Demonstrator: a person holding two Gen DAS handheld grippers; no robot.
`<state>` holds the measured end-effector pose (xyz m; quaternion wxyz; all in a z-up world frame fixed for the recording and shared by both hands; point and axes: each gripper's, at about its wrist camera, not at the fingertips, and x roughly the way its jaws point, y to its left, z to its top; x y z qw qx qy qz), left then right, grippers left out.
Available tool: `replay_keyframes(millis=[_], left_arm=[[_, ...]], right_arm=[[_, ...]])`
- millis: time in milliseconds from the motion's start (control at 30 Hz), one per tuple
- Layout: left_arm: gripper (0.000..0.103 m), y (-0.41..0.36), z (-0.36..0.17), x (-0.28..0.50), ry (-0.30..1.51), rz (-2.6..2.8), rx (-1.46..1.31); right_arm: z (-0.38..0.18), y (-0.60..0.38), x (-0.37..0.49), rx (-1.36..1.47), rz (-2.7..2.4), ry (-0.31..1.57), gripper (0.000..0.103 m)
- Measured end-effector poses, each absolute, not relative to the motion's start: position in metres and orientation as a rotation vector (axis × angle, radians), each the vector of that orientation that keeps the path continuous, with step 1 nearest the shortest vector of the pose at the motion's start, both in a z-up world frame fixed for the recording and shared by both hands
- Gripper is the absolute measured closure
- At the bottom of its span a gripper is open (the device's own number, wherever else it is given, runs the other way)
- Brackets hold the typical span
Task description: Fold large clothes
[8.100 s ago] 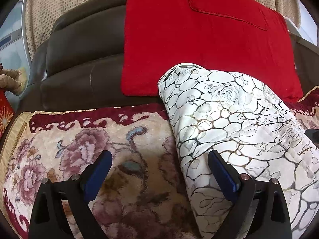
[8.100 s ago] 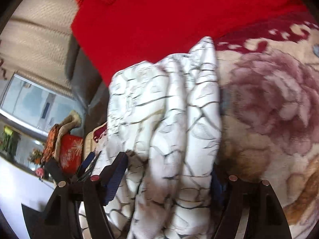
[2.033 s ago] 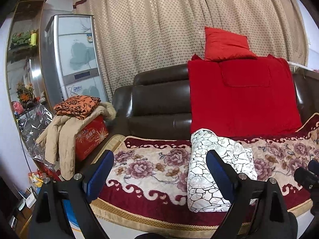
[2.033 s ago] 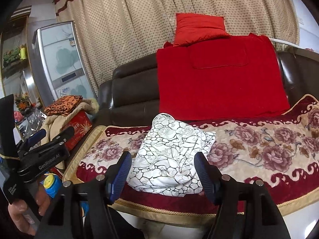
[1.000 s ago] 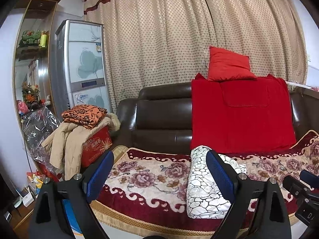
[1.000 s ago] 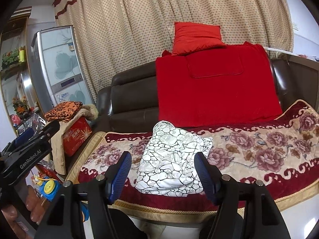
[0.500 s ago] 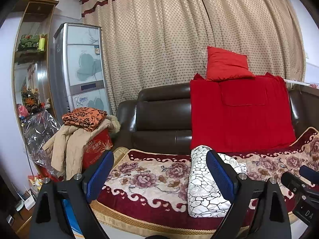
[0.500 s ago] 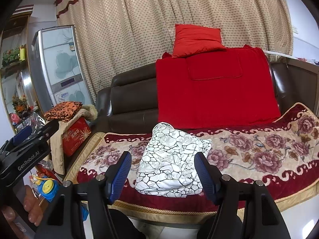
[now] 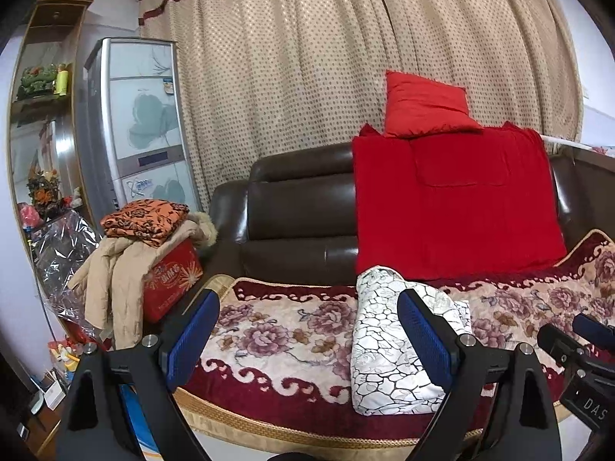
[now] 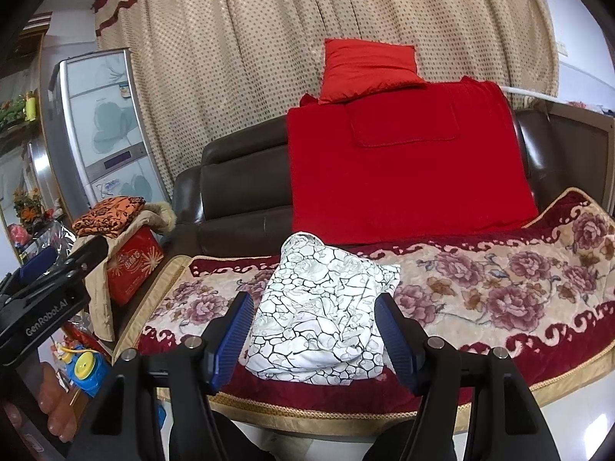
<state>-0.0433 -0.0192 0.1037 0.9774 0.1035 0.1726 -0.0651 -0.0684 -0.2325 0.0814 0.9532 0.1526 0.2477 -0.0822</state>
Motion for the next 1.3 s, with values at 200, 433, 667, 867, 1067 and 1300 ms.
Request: replay_keyframes(millis=[200,433,667,867,1067,1300], left_arm=[[0.009,-0.026,0.097,-0.040,0.361,-0.152,0.220],[0.009,-0.024,0.102,-0.044,0.359,-0.149,0.210],[0.009,-0.023,0.111,-0.059,0.327,-0.152,0.213],[0.009,-0.020,0.120,-0.064,0.313,-0.159,0.201],[0.009,-0.018,0.124,-0.063,0.310,-0.170,0.189],[0.009,-0.017,0.121,-0.055,0.326,-0.182,0.181]], right_arm=[[0.077,-0.239,-0.065,0.332,-0.179,0.506,0.034],[0.078,-0.235,-0.067,0.327,-0.175,0.502,0.034],[0.089,-0.235,-0.079,0.322,-0.176,0.467,0.034],[0.096,-0.229,-0.084,0.303,-0.174,0.456,0.033],[0.102,-0.229,-0.087,0.299,-0.189,0.450,0.031],[0.104,-0.224,-0.082,0.284,-0.187,0.457,0.031]])
